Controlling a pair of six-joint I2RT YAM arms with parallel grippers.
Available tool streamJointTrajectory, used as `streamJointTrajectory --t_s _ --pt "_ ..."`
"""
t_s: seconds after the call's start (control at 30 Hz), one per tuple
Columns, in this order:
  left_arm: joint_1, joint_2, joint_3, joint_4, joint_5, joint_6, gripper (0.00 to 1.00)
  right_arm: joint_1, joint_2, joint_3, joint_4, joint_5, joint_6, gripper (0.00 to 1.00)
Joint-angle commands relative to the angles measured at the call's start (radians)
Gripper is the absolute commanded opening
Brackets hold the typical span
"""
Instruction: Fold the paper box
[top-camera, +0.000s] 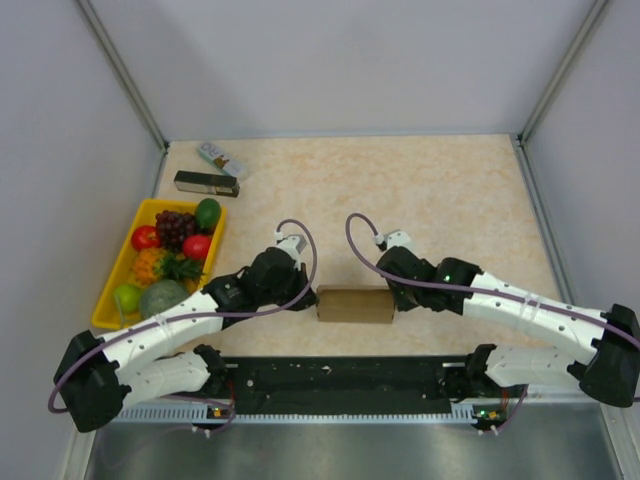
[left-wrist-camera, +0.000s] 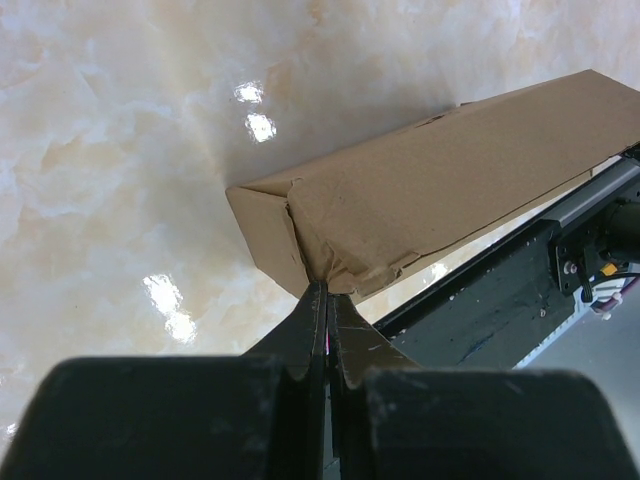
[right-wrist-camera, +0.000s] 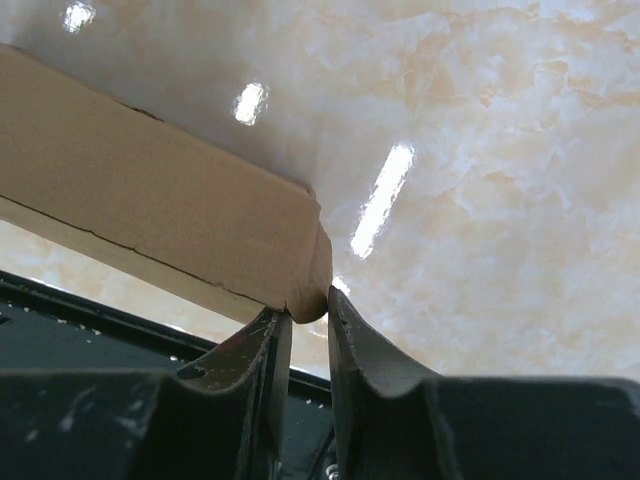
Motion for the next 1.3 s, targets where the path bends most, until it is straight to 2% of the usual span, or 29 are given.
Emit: streamJointTrajectory --t_s 0.0,0.07,0.13,0.2,0.33,0.73,1.07,1.27 --pt "-0.01 0.023 0.01 -0.066 -0.006 0.016 0.0 0.01 -0.025 0.057 0.032 0.024 -0.003 0.21" --pt "-0.009 0.026 0.007 -0.066 -0.009 0.016 0.0 0.01 -0.033 0.064 0.035 0.028 -0.001 0.19" --pt "-0.01 0.024 0.009 -0.066 -0.009 0.016 0.0 0.009 -0.031 0.065 0.033 0.042 0.0 0.13" --pt "-0.013 0.024 0.01 -0.066 -0.009 0.014 0.0 0.009 -0.027 0.065 0.032 0.048 -0.003 0.01" --pt "-0.015 0.031 0.012 -0.064 -0.02 0.014 0.0 0.01 -0.024 0.068 0.029 0.039 0.008 0.0" --pt "-0.043 0.029 0.016 -0.076 -0.057 0.026 0.0 0.01 0.039 0.147 -0.027 -0.113 0.023 0.0" --pt "-0.043 -0.015 -0.016 0.003 -0.028 0.023 0.36 0.009 0.013 0.094 0.01 -0.11 0.042 0.0" --pt "-0.043 0.004 -0.014 0.014 -0.057 0.04 0.38 0.009 0.002 0.073 0.036 -0.124 0.051 0.0"
